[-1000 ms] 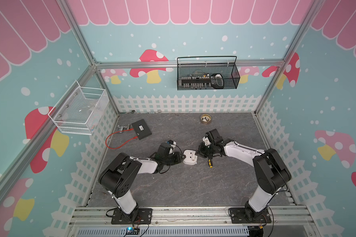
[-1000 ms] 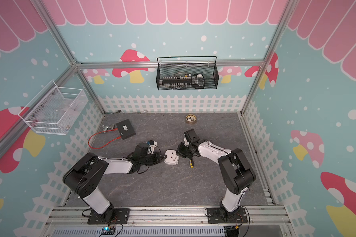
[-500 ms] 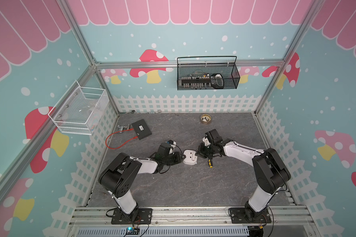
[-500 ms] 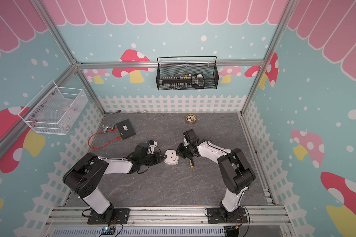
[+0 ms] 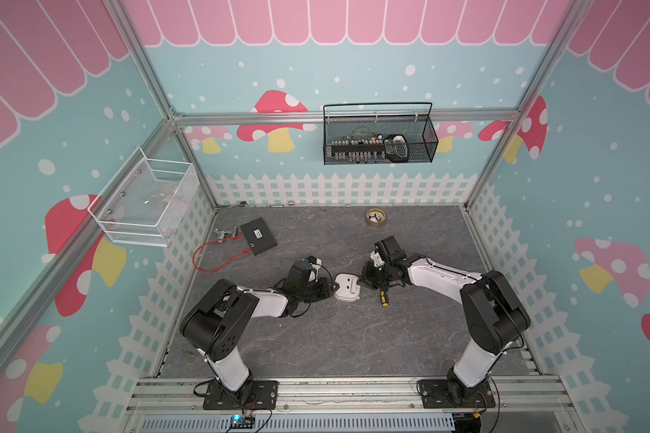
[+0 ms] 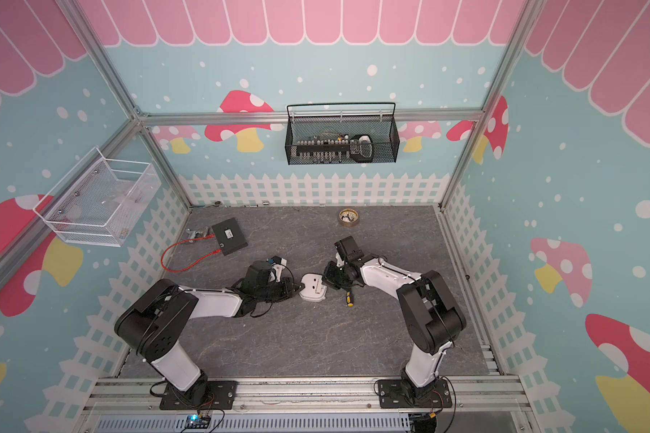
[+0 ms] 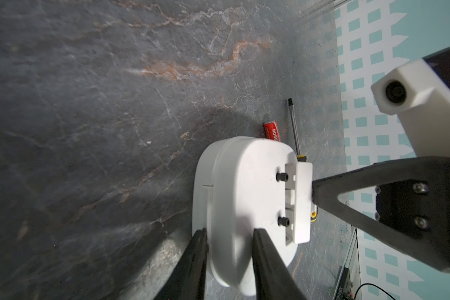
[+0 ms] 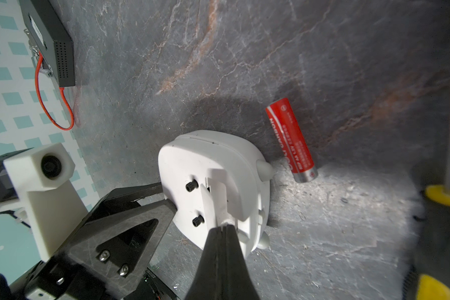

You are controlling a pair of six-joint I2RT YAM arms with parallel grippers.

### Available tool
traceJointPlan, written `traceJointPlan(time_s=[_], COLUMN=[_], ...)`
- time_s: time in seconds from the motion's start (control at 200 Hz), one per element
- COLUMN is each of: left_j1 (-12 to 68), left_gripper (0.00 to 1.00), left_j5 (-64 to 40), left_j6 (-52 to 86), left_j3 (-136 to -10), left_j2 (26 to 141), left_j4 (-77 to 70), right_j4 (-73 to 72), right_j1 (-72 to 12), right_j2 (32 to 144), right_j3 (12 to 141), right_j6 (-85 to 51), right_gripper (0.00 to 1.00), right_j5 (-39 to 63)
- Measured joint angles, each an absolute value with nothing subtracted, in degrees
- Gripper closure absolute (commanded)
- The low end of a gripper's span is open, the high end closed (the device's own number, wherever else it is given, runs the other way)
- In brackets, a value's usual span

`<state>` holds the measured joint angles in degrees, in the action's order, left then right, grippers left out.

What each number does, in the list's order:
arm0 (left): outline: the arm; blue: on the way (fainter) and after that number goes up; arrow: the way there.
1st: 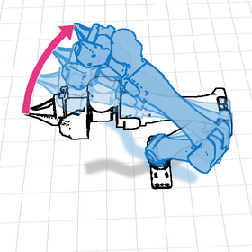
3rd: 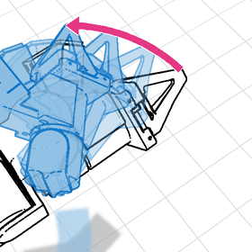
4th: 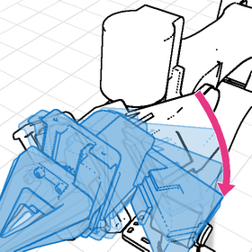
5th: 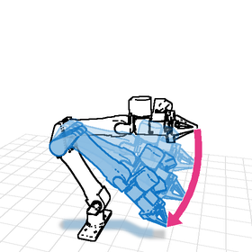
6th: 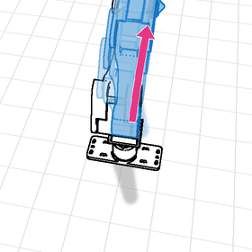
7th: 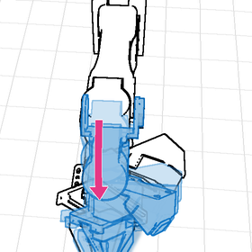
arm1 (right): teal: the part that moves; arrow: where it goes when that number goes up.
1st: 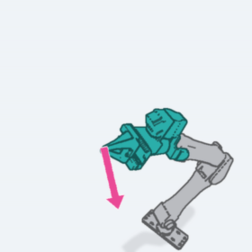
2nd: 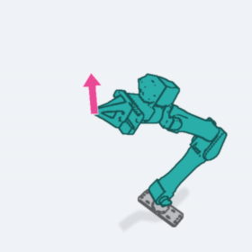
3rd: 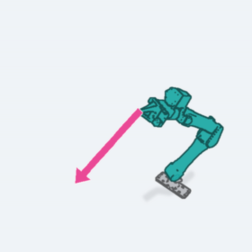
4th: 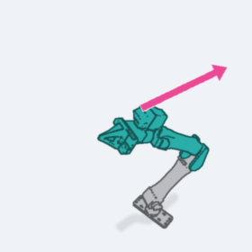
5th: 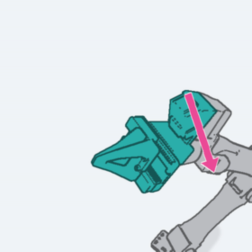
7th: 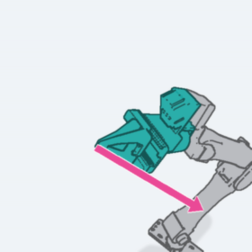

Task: Remove the battery from the alarm
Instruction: Install the cover on the alarm.

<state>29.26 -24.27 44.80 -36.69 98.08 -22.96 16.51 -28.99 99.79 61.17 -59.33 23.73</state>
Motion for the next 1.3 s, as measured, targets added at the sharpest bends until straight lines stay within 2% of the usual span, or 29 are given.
traceJointPlan(time_s=[0.961, 1.126, 1.301], left_j1=[28.6, 28.6, 28.6], left_gripper=[0.68, 0.68, 0.68], left_j5=[-24.9, -25.1, -25.1], left_j6=[44.8, 44.8, 44.8], left_j3=[-36.0, -36.0, -36.0], left_j2=[98.1, 98.1, 98.2], left_j4=[-23.9, -24.0, -24.1], right_j4=[16.6, 16.6, 16.7], right_j1=[-29.7, -29.8, -29.9], right_j2=[101.6, 101.6, 101.6], right_j3=[62.5, 62.4, 62.5], right_j6=[-59.9, -60.1, -60.2], right_gripper=[1.00, 0.96, 0.86], right_j5=[23.5, 23.5, 23.3])
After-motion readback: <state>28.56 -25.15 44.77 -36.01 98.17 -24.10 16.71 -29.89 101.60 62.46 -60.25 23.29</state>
